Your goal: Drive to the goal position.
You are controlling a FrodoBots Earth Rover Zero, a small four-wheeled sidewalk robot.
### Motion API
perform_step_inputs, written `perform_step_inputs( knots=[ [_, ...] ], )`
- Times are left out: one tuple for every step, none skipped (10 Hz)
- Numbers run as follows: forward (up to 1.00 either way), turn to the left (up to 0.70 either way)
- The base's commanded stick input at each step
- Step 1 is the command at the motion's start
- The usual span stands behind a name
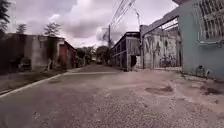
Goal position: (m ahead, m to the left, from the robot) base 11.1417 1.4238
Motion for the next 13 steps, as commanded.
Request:
perform_step_inputs(
  knots=[
    [0.50, 0.00],
    [0.50, 0.00],
    [0.50, 0.00],
    [0.50, 0.00],
    [0.50, 0.00],
    [0.50, 0.00],
    [0.50, 0.00],
    [0.50, 0.00],
    [0.50, 0.00],
    [0.50, 0.00],
    [0.50, 0.00],
    [0.50, 0.00],
    [0.50, 0.00]
  ],
)
